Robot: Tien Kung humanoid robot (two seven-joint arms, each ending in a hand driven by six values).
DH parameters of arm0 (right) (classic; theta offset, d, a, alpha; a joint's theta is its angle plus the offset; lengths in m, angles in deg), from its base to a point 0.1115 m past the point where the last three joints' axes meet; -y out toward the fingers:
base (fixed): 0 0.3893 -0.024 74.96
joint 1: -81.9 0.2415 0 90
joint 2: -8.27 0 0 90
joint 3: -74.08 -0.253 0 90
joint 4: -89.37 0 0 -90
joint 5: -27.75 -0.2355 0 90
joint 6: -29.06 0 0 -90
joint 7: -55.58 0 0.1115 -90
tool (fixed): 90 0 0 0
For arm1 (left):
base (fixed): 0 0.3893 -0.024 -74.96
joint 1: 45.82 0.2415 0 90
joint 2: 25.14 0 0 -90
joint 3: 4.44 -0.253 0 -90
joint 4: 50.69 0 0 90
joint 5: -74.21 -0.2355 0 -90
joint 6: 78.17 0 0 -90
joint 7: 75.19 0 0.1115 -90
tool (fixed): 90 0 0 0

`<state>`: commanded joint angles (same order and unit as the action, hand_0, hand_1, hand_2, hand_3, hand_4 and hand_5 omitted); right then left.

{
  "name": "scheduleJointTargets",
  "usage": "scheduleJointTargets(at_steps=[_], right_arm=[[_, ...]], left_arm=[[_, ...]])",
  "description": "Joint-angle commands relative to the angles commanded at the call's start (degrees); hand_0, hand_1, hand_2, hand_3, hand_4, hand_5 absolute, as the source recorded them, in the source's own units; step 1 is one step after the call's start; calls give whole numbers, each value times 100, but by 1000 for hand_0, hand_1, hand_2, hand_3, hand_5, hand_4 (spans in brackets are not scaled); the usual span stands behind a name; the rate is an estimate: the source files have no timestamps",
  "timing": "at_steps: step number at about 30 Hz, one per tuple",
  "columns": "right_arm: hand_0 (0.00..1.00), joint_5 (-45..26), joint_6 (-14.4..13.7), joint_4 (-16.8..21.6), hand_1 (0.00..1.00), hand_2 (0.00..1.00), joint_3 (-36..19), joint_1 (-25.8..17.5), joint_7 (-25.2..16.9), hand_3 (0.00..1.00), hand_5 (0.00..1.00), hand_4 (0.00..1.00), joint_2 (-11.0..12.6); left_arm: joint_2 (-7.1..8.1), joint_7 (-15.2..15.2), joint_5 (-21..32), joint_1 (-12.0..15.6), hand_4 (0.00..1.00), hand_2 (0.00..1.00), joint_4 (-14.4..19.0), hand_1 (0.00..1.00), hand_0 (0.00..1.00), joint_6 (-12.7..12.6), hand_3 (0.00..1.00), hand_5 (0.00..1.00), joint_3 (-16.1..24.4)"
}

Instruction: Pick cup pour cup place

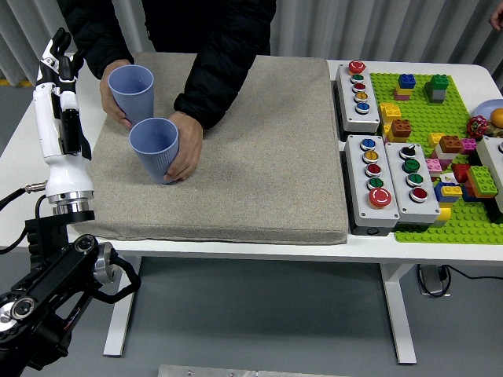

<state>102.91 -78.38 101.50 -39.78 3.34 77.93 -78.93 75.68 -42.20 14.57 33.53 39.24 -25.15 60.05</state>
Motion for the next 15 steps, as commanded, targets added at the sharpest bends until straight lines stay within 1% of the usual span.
scheduleJointTargets(at_steps=[3,6,15], right_arm=[[669,-46,6,-1,609,556,16,48,5,549,189,2,3],[669,-16,28,4,609,556,-6,39,29,549,189,2,-10],[669,-10,35,-4,609,556,14,34,9,549,191,2,3]], left_arm=[[9,-3,-8,-91,686,955,-3,859,878,0,922,998,-83],[3,-10,8,-104,686,955,-20,859,878,0,922,998,-159],[10,-9,1,-87,686,954,-2,859,878,0,922,998,-109]])
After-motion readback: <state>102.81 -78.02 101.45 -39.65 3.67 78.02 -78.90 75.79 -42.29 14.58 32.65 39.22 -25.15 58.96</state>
